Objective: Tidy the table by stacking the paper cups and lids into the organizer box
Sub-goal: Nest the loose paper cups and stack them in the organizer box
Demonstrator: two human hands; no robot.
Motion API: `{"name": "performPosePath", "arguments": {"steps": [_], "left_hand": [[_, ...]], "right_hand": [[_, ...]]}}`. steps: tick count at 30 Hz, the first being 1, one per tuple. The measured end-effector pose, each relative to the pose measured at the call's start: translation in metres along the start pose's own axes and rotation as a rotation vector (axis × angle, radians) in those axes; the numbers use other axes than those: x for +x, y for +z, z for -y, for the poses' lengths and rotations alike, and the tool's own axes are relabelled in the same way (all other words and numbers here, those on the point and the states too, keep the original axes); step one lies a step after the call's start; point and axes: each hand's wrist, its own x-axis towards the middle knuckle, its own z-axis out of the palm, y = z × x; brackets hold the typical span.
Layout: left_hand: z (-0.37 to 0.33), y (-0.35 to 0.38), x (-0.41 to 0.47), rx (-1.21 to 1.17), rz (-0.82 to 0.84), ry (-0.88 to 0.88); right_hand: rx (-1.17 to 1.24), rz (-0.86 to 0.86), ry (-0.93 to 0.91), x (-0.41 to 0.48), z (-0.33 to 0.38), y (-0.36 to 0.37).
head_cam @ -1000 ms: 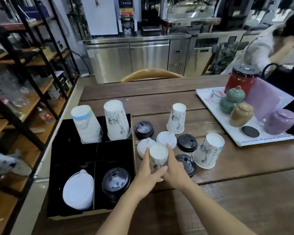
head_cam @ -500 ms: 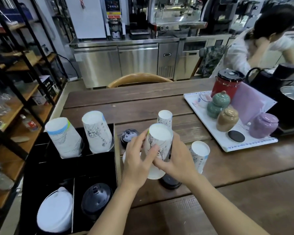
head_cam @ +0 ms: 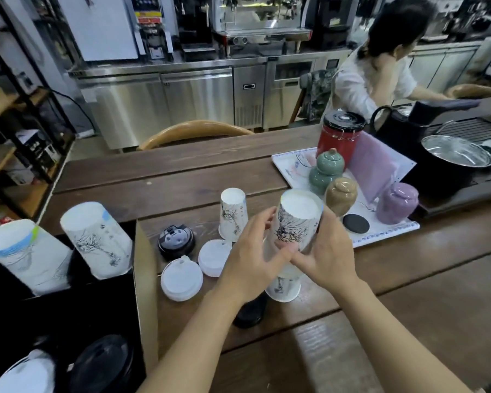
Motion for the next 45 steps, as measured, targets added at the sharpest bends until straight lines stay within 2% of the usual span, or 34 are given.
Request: {"name": "performPosePath", "arguments": {"steps": [4, 7, 12, 14, 15, 17, 19, 21, 24, 26, 28, 33, 36, 42, 45], "left_hand": [[0.018, 0.012, 0.003, 0.013, 0.147, -0.107], [0.029, 0.016, 0.004, 0.021, 0.307, -0.187], [0.045, 0.018, 0.006, -0.129, 0.591, -0.324], [0.051, 0.018, 0.008, -0.168, 0.540, -0.383], [0.056, 0.019, 0.010, -0.151, 0.433, -0.417], [0.064, 0.023, 0.016, -0.079, 0.185, -0.477], [0.065, 0.031, 0.018, -0.076, 0.055, -0.509], [0.066, 0.041, 0.018, -0.187, 0.042, -0.579], [0.064, 0.059, 0.015, -0.451, 0.121, -0.786], [0.064, 0.067, 0.011, -0.596, 0.168, -0.881], [0.064, 0.073, 0.010, -0.684, 0.180, -0.914], [0.061, 0.070, 0.010, -0.699, 0.090, -0.829], [0.055, 0.061, 0.018, -0.612, 0.028, -0.812], [0.027, 0.023, 0.042, -0.557, -0.103, -0.536], [0.022, 0.000, 0.055, -0.474, -0.159, -0.431]], "right_hand": [[-0.131, 0.133, 0.099, -0.018, -0.025, 0.005], [-0.102, 0.275, 0.186, -0.034, -0.042, 0.009], [-0.012, 0.746, 0.424, -0.049, -0.072, 0.012], [-0.027, 0.888, 0.478, -0.047, -0.083, 0.010], [-0.071, 0.875, 0.491, -0.045, -0.088, 0.010], [-0.096, 0.639, 0.599, -0.043, -0.096, 0.012], [0.062, 0.338, 0.796, -0.042, -0.099, 0.017], [0.339, 0.196, 0.998, -0.045, -0.095, 0.024], [0.601, 0.305, 1.178, -0.058, -0.088, 0.043], [0.778, 0.391, 1.217, -0.066, -0.080, 0.050], [0.867, 0.406, 1.234, -0.067, -0.074, 0.053], [0.853, 0.427, 1.192, -0.061, -0.062, 0.051], [0.840, 0.362, 1.165, -0.046, -0.050, 0.046], [0.835, 0.188, 1.063, 0.014, -0.023, 0.042], [0.866, 0.164, 1.008, 0.044, -0.016, 0.048]]}}
